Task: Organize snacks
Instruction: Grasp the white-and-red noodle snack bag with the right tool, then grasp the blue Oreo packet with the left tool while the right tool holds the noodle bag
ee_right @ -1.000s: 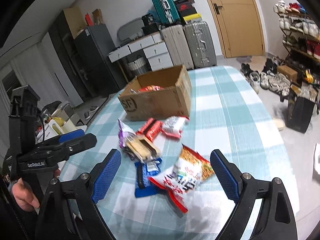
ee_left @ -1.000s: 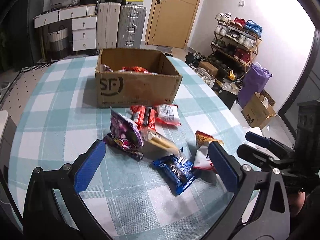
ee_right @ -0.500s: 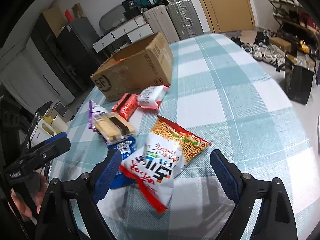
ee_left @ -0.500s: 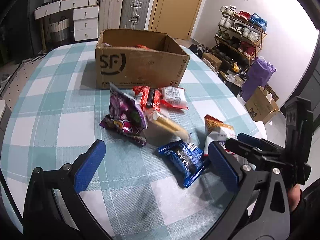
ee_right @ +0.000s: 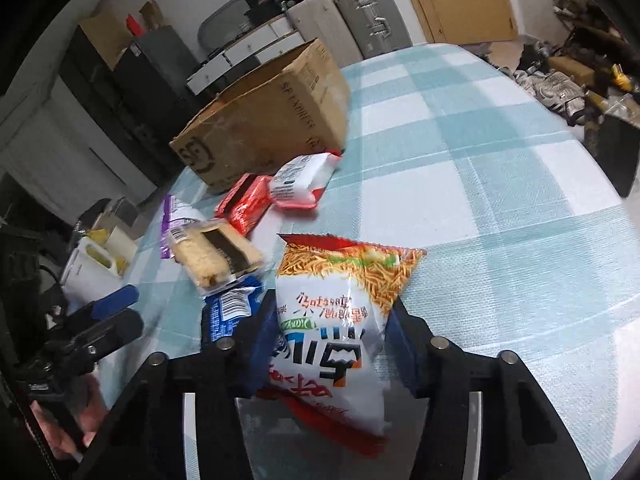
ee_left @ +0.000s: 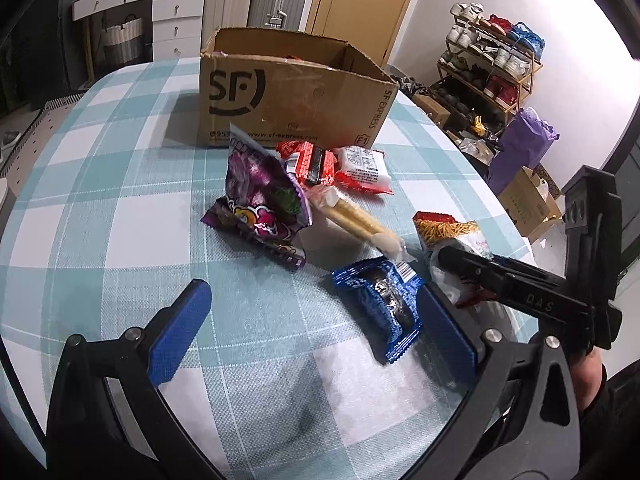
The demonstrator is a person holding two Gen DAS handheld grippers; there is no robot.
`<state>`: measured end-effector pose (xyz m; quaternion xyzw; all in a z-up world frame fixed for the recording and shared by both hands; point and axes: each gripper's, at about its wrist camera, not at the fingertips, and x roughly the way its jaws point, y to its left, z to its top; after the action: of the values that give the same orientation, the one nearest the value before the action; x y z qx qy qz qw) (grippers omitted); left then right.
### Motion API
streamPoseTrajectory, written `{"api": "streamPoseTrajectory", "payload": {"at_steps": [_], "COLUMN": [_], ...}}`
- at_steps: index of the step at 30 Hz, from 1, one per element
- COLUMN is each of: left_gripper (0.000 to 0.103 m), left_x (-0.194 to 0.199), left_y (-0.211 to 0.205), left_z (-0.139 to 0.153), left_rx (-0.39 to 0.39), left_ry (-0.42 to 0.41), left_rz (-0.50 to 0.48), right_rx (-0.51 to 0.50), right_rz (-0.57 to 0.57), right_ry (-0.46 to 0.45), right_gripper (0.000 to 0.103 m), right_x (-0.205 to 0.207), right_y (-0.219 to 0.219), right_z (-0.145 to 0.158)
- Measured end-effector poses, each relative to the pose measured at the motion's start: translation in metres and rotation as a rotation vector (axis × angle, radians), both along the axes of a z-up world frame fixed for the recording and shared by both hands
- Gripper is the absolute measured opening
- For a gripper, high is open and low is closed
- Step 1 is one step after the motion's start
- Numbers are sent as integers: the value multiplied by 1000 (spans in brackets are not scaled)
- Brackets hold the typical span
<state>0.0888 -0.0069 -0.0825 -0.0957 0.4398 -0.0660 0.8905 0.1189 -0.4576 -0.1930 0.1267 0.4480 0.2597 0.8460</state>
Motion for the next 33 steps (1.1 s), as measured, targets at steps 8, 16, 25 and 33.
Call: {"api": "streamPoseTrajectory", "payload": {"at_steps": [8,16,25,33], "left_gripper": [102,102,102,102], "left_x": [0,1,4,13], "left_y": [0,-2,-15,-29], "left_z": [-5,-8,-12,-23], "left_rx": [-5,-4,12,19], "left_ry": [14,25,42,78], "left_rz": [-5,-7,-32,-63], "right_rx": [5,1,11,19], "right_rz": [-1,-6,-12,-34], "right_ry": [-19,-27,-65,-87], "right_gripper": [44,44,44,44], "right_x": [-3,-7,-14,-21], "right_y": [-2,-5,-10,-23], "right_z": [1,3,16,25]}}
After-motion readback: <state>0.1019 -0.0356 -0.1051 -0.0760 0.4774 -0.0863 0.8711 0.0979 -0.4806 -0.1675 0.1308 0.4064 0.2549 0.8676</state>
